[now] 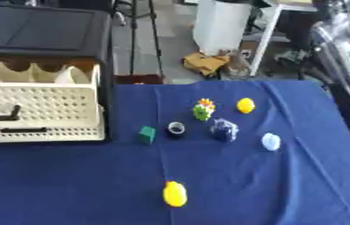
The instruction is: Pick up objects from table and place into drawer.
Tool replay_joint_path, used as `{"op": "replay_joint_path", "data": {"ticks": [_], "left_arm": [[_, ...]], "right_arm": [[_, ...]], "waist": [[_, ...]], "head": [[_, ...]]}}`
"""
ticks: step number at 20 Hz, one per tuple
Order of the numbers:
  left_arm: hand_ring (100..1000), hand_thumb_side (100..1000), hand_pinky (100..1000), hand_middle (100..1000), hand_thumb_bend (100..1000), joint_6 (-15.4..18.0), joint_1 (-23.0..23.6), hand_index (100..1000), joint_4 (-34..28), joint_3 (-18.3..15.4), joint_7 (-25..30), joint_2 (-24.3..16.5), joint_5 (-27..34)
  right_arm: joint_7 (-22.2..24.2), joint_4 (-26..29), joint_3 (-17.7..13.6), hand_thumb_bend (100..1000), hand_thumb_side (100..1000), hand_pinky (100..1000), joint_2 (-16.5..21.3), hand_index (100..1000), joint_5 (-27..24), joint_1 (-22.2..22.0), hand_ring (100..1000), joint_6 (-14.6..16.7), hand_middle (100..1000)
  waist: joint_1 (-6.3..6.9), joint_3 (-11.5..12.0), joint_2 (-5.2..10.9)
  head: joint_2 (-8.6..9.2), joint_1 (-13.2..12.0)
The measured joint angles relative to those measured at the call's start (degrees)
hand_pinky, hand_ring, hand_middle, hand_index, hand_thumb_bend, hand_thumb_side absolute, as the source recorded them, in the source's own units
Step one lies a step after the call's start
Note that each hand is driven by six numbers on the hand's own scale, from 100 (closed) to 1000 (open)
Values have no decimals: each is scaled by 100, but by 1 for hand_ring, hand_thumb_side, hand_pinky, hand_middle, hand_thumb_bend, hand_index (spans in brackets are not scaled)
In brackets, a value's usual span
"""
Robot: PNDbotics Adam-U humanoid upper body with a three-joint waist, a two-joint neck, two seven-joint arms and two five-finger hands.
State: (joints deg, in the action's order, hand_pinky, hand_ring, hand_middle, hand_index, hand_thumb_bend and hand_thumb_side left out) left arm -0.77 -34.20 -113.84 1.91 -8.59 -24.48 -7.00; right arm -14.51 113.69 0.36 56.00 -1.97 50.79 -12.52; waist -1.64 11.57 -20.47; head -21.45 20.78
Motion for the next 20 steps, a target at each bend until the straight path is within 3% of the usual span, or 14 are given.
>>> {"op": "replay_joint_path", "data": {"ticks": [3, 4, 8, 10, 11, 13, 16, 20], "left_arm": [[727, 931, 548, 677, 100, 87, 11, 856, 0, -48, -151, -253, -194], [722, 930, 542, 674, 100, 111, 42, 855, 0, -65, -180, -345, -272], [576, 904, 366, 617, 100, 193, 216, 801, 0, -105, -166, -794, -633], [415, 892, 158, 591, 100, 246, 338, 798, 0, -104, -62, -1061, -818], [350, 890, 100, 574, 100, 279, 405, 798, 0, -103, 25, -1216, -904], [258, 890, 100, 547, 100, 342, 541, 812, 0, -99, 262, -1554, -1064], [261, 921, 100, 583, 100, 418, 711, 863, -1, -2, 1030, -2118, -1300], [352, 951, 121, 655, 100, 517, 799, 882, -1, 166, 2670, -2730, -1676]], "right_arm": [[-522, 2, -316, 100, 954, 479, 154, 769, -383, -534, 748, 494, 582], [-668, 3, -394, 100, 954, 477, 167, 769, -507, -674, 746, 665, 582], [-1078, 5, -666, 100, 954, 454, 168, 756, -910, -1202, 724, 1304, 572], [-1178, 5, -769, 100, 945, 459, 164, 754, -991, -1445, 728, 1602, 576], [-1221, 6, -818, 100, 941, 460, 154, 754, -1006, -1565, 730, 1738, 578], [-1303, 7, -897, 100, 946, 463, 112, 754, -1005, -1793, 734, 1977, 576], [-1348, 7, -923, 100, 942, 466, 31, 750, -904, -2074, 735, 2247, 575], [-1337, 7, -922, 100, 954, 480, -140, 747, -793, -2164, 736, 2427, 576]], "waist": [[123, -135, 74], [156, -174, 98], [335, -338, 200], [402, -404, 224], [425, -437, 232], [479, -489, 256], [584, -558, 274], [695, -644, 347]], "head": [[-103, -255], [-152, -339], [-378, -736], [-473, -955], [-515, -1057], [-577, -1231], [-647, -1419], [-719, -1576]]}}
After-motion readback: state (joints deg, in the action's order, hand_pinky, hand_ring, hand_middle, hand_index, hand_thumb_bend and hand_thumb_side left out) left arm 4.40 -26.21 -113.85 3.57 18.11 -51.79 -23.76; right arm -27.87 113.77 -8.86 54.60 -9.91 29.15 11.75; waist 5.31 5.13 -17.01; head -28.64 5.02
